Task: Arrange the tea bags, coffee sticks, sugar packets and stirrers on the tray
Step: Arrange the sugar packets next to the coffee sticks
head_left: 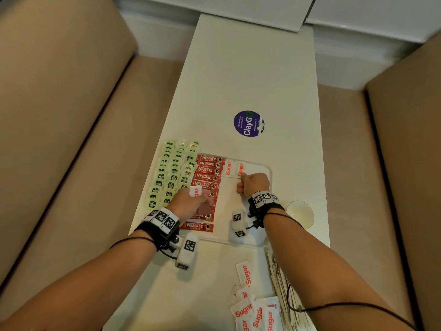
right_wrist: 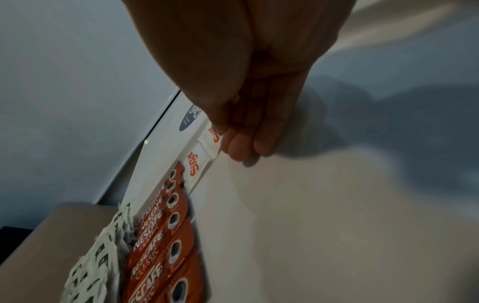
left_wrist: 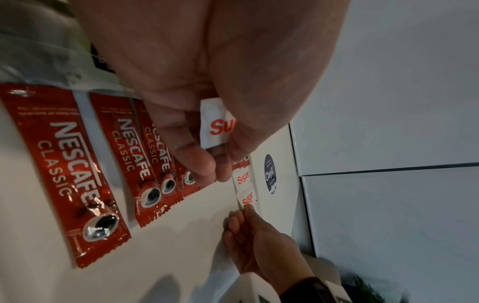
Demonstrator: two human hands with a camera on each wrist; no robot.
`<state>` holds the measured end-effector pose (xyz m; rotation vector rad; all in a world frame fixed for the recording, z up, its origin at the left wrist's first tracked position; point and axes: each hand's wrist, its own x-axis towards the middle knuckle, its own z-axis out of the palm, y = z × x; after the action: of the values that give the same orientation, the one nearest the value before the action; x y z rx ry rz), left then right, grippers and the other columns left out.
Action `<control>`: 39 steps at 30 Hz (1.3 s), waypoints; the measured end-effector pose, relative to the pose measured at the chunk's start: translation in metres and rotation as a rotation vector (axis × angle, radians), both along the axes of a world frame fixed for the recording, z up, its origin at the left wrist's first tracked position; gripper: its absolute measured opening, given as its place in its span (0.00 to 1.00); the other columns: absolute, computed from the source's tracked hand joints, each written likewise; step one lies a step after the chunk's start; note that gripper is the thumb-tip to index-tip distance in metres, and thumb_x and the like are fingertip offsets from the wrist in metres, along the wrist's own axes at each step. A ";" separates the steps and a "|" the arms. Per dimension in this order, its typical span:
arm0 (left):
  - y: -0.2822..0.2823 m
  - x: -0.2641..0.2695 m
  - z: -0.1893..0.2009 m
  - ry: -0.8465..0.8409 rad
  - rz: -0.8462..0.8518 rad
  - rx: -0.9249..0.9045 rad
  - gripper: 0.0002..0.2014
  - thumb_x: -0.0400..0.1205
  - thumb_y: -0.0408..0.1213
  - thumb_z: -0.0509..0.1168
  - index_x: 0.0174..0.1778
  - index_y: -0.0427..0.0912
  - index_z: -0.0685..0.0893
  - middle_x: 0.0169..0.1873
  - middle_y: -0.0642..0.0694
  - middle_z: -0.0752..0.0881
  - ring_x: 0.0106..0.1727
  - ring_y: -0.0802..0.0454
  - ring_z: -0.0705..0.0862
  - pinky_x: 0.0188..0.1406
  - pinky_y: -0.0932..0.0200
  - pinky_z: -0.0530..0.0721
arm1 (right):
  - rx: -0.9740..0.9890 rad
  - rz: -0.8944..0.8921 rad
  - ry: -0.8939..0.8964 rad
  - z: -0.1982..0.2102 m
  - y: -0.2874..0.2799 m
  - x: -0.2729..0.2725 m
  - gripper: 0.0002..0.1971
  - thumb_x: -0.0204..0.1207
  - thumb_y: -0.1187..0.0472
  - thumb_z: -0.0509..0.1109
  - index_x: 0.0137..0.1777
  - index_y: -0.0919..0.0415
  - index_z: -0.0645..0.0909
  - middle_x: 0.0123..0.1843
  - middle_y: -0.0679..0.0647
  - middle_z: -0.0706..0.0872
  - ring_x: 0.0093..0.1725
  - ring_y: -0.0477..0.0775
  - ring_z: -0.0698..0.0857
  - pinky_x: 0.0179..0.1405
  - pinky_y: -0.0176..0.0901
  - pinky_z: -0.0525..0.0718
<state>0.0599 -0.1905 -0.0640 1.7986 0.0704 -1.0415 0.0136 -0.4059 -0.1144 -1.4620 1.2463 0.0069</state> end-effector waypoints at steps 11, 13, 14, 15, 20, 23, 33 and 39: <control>0.004 -0.004 0.006 0.173 0.052 -0.167 0.19 0.85 0.19 0.60 0.69 0.40 0.76 0.56 0.37 0.90 0.48 0.44 0.90 0.40 0.59 0.91 | 0.086 -0.049 -0.033 0.002 -0.001 -0.002 0.15 0.83 0.59 0.73 0.38 0.69 0.85 0.30 0.62 0.85 0.24 0.57 0.82 0.27 0.45 0.80; 0.008 -0.005 0.007 0.167 0.019 -0.178 0.19 0.86 0.20 0.59 0.71 0.40 0.75 0.58 0.38 0.90 0.55 0.41 0.91 0.39 0.59 0.91 | 0.096 -0.057 -0.035 0.002 0.000 -0.002 0.14 0.82 0.59 0.73 0.37 0.68 0.85 0.29 0.62 0.84 0.22 0.56 0.81 0.26 0.43 0.79; 0.010 -0.006 0.008 0.157 0.008 -0.183 0.18 0.87 0.21 0.59 0.71 0.40 0.75 0.59 0.38 0.90 0.56 0.41 0.91 0.38 0.60 0.90 | 0.098 -0.051 -0.027 0.003 0.000 -0.003 0.15 0.82 0.59 0.74 0.36 0.67 0.85 0.29 0.63 0.84 0.21 0.56 0.80 0.25 0.44 0.79; 0.011 -0.006 0.009 0.144 -0.004 -0.182 0.17 0.88 0.23 0.60 0.71 0.41 0.75 0.58 0.39 0.90 0.57 0.41 0.91 0.36 0.60 0.90 | 0.085 -0.038 -0.012 0.004 0.000 -0.004 0.15 0.82 0.58 0.74 0.36 0.68 0.85 0.29 0.62 0.84 0.20 0.56 0.81 0.26 0.45 0.81; 0.019 -0.008 0.011 0.082 -0.070 -0.147 0.12 0.88 0.31 0.64 0.67 0.41 0.80 0.54 0.42 0.92 0.52 0.46 0.93 0.32 0.64 0.87 | -0.076 0.085 0.082 0.020 0.000 -0.022 0.20 0.84 0.53 0.71 0.39 0.70 0.88 0.28 0.58 0.90 0.24 0.55 0.87 0.37 0.52 0.92; 0.019 -0.010 0.010 0.064 -0.059 -0.104 0.11 0.86 0.34 0.68 0.62 0.34 0.86 0.48 0.41 0.94 0.46 0.45 0.94 0.29 0.64 0.86 | -0.061 0.173 0.010 0.030 0.012 -0.036 0.19 0.86 0.55 0.69 0.41 0.69 0.89 0.34 0.61 0.92 0.31 0.59 0.91 0.45 0.53 0.93; 0.016 -0.018 0.020 0.003 -0.138 -0.035 0.13 0.84 0.37 0.71 0.54 0.28 0.87 0.42 0.39 0.94 0.39 0.49 0.93 0.24 0.68 0.80 | 0.071 0.477 -0.213 0.059 0.072 -0.076 0.10 0.86 0.57 0.70 0.45 0.59 0.89 0.41 0.59 0.93 0.34 0.48 0.89 0.36 0.38 0.88; 0.016 -0.024 0.023 0.008 -0.162 -0.042 0.12 0.86 0.38 0.68 0.54 0.30 0.87 0.43 0.41 0.94 0.38 0.52 0.92 0.30 0.65 0.83 | 0.018 0.491 -0.226 0.053 0.078 -0.081 0.10 0.84 0.57 0.71 0.42 0.57 0.90 0.38 0.58 0.92 0.33 0.47 0.86 0.39 0.41 0.89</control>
<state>0.0357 -0.1742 -0.0411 1.7849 -0.0929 -1.1566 -0.0672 -0.3278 -0.0612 -1.6696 0.6837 0.1769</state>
